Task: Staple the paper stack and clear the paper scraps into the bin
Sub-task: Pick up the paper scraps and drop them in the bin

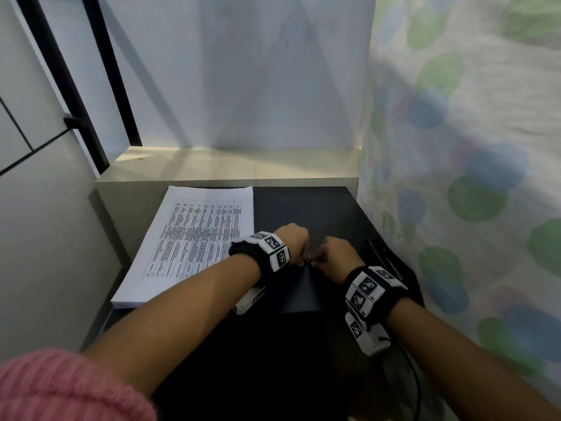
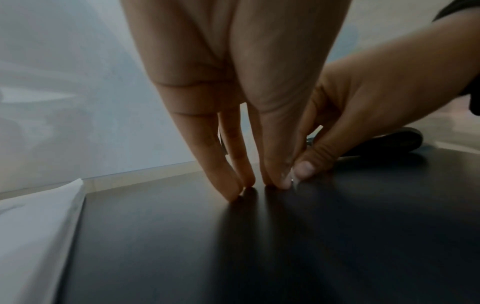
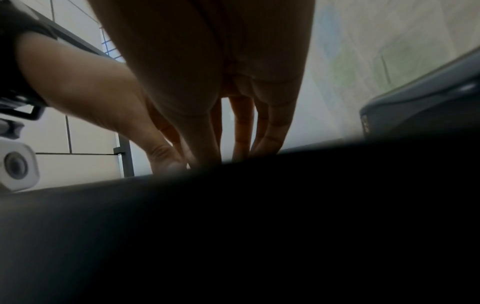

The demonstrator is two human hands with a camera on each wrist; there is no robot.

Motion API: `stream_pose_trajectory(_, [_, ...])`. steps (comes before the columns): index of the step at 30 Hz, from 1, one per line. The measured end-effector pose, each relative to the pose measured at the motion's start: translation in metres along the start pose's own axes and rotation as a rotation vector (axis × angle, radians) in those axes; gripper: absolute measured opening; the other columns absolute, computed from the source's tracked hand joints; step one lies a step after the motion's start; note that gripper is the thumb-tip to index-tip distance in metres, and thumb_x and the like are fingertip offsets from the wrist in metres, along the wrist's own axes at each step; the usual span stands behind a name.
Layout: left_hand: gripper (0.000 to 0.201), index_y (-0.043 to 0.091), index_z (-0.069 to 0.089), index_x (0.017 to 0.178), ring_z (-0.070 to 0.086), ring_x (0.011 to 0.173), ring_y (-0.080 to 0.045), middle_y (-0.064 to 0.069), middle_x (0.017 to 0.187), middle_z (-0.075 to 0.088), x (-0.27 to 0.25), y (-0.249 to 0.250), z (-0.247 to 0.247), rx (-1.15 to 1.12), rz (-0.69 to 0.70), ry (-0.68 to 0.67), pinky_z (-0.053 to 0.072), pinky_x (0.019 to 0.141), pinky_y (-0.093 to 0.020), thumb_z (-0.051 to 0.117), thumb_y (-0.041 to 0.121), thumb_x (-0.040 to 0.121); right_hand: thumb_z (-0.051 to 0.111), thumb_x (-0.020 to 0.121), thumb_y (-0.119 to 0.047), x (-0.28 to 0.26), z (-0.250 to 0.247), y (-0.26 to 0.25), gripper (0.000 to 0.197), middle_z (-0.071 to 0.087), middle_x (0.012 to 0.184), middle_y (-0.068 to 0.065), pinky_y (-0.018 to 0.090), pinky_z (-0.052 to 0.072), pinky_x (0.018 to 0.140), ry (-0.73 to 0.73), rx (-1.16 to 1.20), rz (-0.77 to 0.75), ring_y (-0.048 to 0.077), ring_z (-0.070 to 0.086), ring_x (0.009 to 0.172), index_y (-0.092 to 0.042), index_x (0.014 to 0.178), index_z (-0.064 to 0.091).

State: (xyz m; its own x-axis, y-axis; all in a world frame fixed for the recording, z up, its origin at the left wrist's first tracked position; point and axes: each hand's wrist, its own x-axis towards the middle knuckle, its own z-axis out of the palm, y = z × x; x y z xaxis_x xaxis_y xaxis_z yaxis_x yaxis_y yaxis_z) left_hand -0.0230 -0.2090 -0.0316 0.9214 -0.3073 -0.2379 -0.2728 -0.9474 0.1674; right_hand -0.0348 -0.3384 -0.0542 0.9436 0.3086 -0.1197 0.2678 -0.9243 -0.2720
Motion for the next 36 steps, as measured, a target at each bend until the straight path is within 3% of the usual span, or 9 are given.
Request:
stream_pose_trajectory(4, [0.03,0.003,0.067,0.112,0.062,0.11,-0.032,-0.018,0.119,0.066,0.0,0.011,-0.002,-0.008,-0.056,-0.001,0.049,0.091,-0.035,0.065,0.012,0.084,0.064,0.084,-0.024,0.004,-0.002,-0.006,0.024,0.07,0.107,0.014,0.03,0.049,0.082,-0.014,0.059,0.088,0.031,0.064,0.101,-0.008,0.1,0.074])
stream_pose_trajectory(9, [0.031,-0.004,0.059,0.119,0.058,0.116,-0.034,-0.021,0.127,0.058,0.002,0.021,-0.003,0.014,-0.12,-0.016,0.047,0.093,-0.036,0.054,0.011,0.093,0.076,0.075,-0.021,0.009,-0.006,-0.007,0.017,0.075,0.098,0.012,0.03,0.053,0.089,-0.009,0.183,0.139,0.028,0.068,0.097,-0.009,0.087,0.078])
stream_pose_trajectory(15, [0.034,-0.005,0.054,0.125,0.056,0.12,-0.035,-0.021,0.132,0.055,-0.003,0.023,0.002,0.117,-0.095,-0.083,0.045,0.096,-0.036,0.048,0.01,0.095,0.073,0.078,-0.014,0.004,-0.009,-0.005,0.015,0.074,0.1,0.013,0.023,0.049,0.08,-0.01,0.27,0.149,0.025,0.067,0.096,-0.008,0.091,0.077])
stream_pose_trajectory(19, [0.032,-0.004,0.056,0.123,0.057,0.118,-0.034,-0.019,0.13,0.056,-0.005,0.022,0.006,0.205,-0.039,-0.105,0.047,0.095,-0.036,0.051,0.007,0.093,0.068,0.081,-0.006,0.0,-0.008,0.001,0.016,0.075,0.101,0.011,0.018,0.045,0.076,0.003,0.335,0.161,0.012,0.062,0.082,-0.008,0.095,0.076])
stream_pose_trajectory(21, [0.033,-0.003,0.055,0.125,0.056,0.12,-0.034,-0.019,0.133,0.054,-0.007,0.022,0.006,0.232,-0.017,-0.111,0.046,0.096,-0.035,0.051,0.007,0.093,0.067,0.081,-0.001,-0.002,-0.01,0.004,0.019,0.075,0.101,0.012,0.019,0.047,0.076,0.002,0.363,0.177,0.012,0.062,0.08,-0.008,0.097,0.076])
stream_pose_trajectory(25, [0.033,-0.002,0.056,0.124,0.058,0.117,-0.034,-0.018,0.131,0.055,-0.008,0.021,0.007,0.263,-0.005,-0.13,0.048,0.092,-0.035,0.053,0.011,0.094,0.064,0.081,0.0,-0.005,-0.012,0.008,0.021,0.074,0.103,0.012,0.029,0.055,0.088,-0.015,0.325,0.194,0.024,0.07,0.094,-0.009,0.096,0.076])
stream_pose_trajectory(29, [0.027,-0.006,0.06,0.112,0.062,0.11,-0.035,-0.021,0.122,0.061,-0.007,0.01,0.007,0.207,0.005,-0.106,0.05,0.087,-0.037,0.051,0.011,0.092,0.061,0.085,-0.008,-0.022,-0.013,0.008,0.025,0.07,0.114,0.009,0.027,0.049,0.097,-0.025,0.18,0.098,0.023,0.064,0.108,-0.01,0.107,0.073])
stream_pose_trajectory(33, [0.031,-0.007,0.053,0.12,0.056,0.118,-0.036,-0.022,0.129,0.056,-0.008,0.003,0.0,0.076,-0.055,-0.057,0.046,0.094,-0.037,0.044,0.011,0.096,0.059,0.087,-0.017,-0.038,-0.003,0.009,0.033,0.057,0.123,0.014,0.03,0.044,0.101,0.005,0.072,-0.007,0.029,0.057,0.113,-0.01,0.118,0.066])
stream_pose_trajectory(36, [0.029,-0.006,0.054,0.117,0.057,0.115,-0.035,-0.021,0.126,0.058,-0.007,0.003,-0.001,0.013,-0.049,-0.041,0.045,0.095,-0.038,0.043,0.012,0.096,0.058,0.087,-0.019,-0.04,0.004,0.014,0.036,0.054,0.124,0.014,0.029,0.042,0.103,0.029,0.073,-0.031,0.029,0.055,0.116,-0.013,0.122,0.063])
